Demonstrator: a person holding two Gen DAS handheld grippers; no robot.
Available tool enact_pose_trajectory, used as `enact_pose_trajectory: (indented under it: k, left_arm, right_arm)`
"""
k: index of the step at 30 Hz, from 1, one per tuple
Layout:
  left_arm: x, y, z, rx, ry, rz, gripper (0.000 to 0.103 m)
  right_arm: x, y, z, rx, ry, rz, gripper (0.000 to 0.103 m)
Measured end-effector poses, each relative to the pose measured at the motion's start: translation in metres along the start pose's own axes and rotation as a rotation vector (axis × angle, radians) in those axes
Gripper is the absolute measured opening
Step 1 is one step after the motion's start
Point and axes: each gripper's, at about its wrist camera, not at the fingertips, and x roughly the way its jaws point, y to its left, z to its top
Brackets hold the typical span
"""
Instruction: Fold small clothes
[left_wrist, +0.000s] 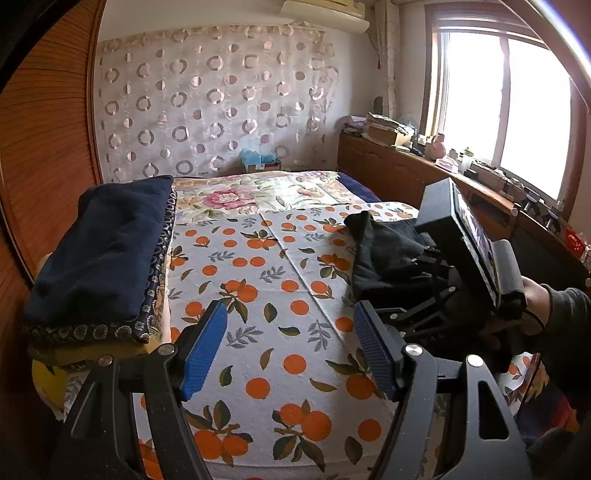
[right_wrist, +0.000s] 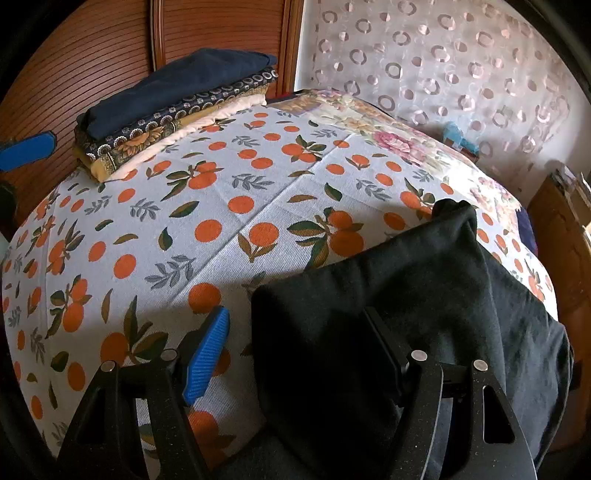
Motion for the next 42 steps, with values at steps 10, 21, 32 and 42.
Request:
enact_pose_trajectory:
  k: [10,21,32,42]
  left_arm:
    - [0.000,-0.007,-0.001,0.004,0.004,-0.007,0.072]
    - [0.005,-0.023,-0.006,0.033,0.026,-0.035,0.072]
    - [0.004,-0.038,-0.006,0.058,0.027,-0.068,0.072]
    - [0.008,-0.047,-0.008,0.072,0.044,-0.082,0.072]
  right_arm:
    - [0.006,-0.001,0.000,0.032,-0.003,0.030,0.070]
    - [-0.023,-0.021,-0.002,0.056,-0.076,-0.062,0.009]
    - [-0.113,-0.135,-0.011,0.168,-0.188,-0.322,0.009]
    - [-0.093,-0.180,-0.028,0.257,-0.076,-0.441,0.008]
